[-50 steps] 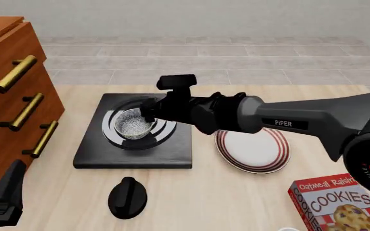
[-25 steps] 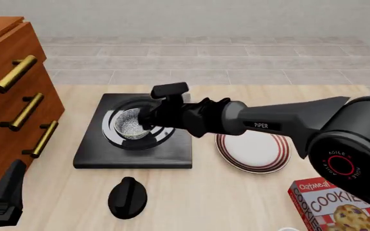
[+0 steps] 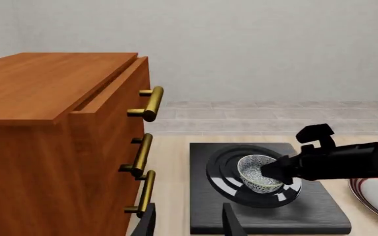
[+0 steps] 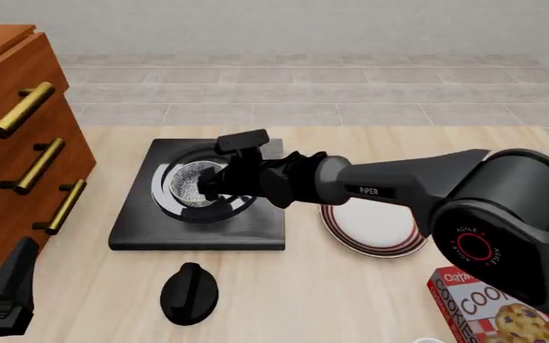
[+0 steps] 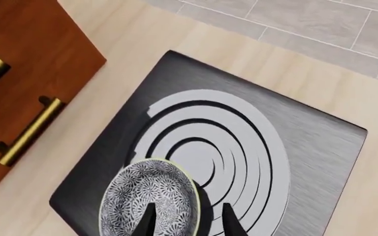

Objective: Pick the akita bowl on the stove and place it on the plate.

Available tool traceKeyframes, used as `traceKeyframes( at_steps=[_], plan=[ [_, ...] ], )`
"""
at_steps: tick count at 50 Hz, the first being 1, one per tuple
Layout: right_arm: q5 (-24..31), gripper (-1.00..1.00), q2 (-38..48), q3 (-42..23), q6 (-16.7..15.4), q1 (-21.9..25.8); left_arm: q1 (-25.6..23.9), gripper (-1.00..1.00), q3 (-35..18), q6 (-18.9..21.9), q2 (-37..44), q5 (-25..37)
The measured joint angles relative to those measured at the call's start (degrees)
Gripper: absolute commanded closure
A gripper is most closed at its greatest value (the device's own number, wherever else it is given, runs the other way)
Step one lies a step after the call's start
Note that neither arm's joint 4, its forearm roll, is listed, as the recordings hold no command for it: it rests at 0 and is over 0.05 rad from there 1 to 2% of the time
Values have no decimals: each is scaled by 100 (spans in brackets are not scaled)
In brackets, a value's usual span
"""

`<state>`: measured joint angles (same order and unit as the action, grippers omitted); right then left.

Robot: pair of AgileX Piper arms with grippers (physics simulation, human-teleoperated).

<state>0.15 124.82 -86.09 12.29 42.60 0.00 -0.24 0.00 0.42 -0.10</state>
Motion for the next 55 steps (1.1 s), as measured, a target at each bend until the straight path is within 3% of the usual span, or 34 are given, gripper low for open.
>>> traceKeyframes(
  at_steps=[15, 16, 33, 55],
  plan=[
    [2, -100, 162, -24, -70, 14, 0, -100, 0, 0, 0, 0],
    [-2, 100, 160, -18, -75, 13, 0, -100, 0, 0, 0, 0],
    [-182, 100, -202, 301, -215, 33, 0, -100, 0, 0, 0, 0],
    [-920, 100, -1330, 1682, -326, -275, 0, -100, 0, 0, 0, 0]
  ],
)
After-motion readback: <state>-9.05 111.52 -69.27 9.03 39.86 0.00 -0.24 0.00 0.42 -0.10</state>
